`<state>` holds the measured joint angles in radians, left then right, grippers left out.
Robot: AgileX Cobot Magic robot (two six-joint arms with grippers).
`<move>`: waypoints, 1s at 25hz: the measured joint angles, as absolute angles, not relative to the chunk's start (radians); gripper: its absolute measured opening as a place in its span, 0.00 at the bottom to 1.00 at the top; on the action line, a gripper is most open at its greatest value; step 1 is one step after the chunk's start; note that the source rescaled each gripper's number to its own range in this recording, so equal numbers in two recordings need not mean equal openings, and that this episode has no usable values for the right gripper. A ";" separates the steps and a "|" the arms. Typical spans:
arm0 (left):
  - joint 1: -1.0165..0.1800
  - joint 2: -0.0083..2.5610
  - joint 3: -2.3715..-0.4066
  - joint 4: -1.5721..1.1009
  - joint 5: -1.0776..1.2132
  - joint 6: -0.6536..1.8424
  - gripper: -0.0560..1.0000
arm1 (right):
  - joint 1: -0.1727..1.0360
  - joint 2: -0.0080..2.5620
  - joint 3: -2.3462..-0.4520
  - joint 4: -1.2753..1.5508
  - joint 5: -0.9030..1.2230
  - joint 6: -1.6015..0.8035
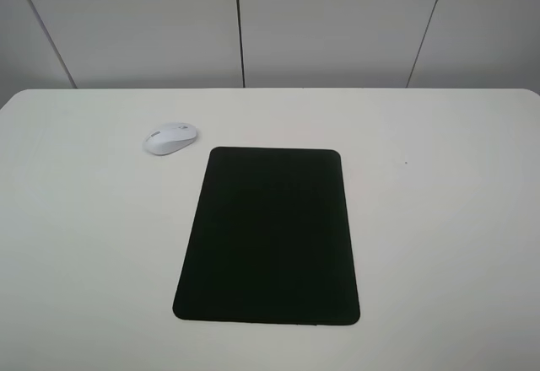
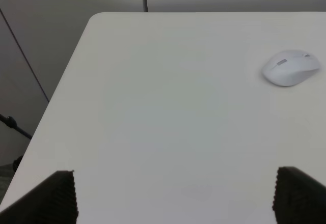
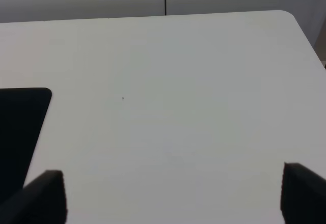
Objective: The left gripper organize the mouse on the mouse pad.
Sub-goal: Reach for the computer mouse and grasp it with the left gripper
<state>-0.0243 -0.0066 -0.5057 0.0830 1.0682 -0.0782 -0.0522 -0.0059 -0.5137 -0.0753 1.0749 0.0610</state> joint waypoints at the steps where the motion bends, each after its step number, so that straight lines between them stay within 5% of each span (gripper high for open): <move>1: -0.024 -0.007 -0.506 0.083 1.068 -0.078 1.00 | -0.052 -0.006 -0.514 -0.075 1.075 0.061; 25: -0.095 0.015 -0.507 0.072 1.068 -0.078 1.00 | -0.052 -0.006 -0.514 -0.075 1.075 0.061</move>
